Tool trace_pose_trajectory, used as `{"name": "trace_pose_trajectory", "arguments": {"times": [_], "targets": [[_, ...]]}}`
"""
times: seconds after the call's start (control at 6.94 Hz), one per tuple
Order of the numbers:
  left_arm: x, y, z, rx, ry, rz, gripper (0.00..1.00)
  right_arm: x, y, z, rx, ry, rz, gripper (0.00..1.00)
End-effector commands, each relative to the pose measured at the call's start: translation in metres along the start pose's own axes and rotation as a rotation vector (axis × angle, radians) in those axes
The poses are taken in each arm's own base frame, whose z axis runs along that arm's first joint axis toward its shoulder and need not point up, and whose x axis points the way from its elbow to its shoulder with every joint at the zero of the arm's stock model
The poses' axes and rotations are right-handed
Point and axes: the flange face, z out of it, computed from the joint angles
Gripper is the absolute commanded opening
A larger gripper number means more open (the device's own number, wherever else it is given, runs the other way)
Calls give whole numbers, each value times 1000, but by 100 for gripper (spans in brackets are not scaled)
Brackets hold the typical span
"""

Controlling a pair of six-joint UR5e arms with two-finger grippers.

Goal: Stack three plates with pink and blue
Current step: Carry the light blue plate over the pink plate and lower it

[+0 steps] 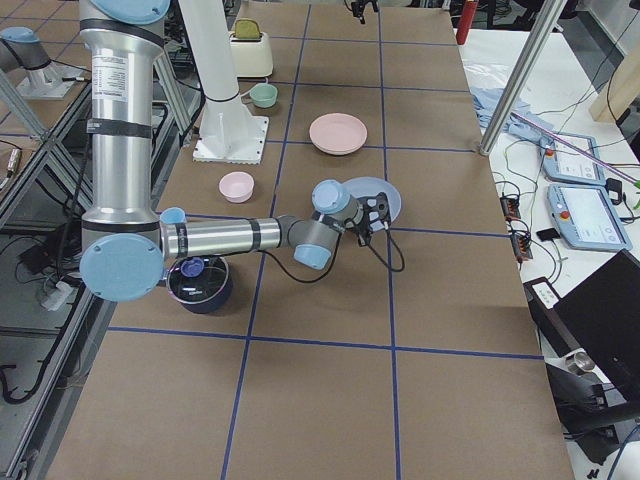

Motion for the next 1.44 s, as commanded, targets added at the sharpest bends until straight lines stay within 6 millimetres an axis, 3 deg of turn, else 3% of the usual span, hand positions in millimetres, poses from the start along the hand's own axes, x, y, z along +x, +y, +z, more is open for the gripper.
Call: {"name": "trace_pose_trajectory", "arguments": {"times": [0.0, 0.14, 0.29, 0.43, 0.58, 0.72, 0.86, 1.01, 1.3], "targets": [[0, 2, 0, -3, 2, -2, 100, -156, -30, 58, -45, -139, 115, 0], [-1, 2, 1, -4, 0, -3, 100, -214, -13, 79, -51, -120, 116, 0], [-1, 3, 1, -6, 1, -3, 100, -264, 13, 84, -70, -42, 122, 0], [-1, 3, 2, -7, 1, -4, 100, -299, 33, 80, -93, 25, 128, 0], [-1, 3, 2, -7, 1, -4, 100, -325, 61, 94, -86, 61, 161, 0], [-1, 3, 2, -7, 1, -6, 100, -347, 96, 114, -46, 118, 139, 0], [-1, 4, 3, -8, 1, -6, 100, -363, 113, 125, -45, 143, 131, 0], [-1, 4, 3, -8, 1, -6, 100, -372, 115, 140, -50, 166, 145, 0], [-1, 3, 2, -7, 1, -6, 100, -369, 132, 148, -72, 181, 135, 0]]}}
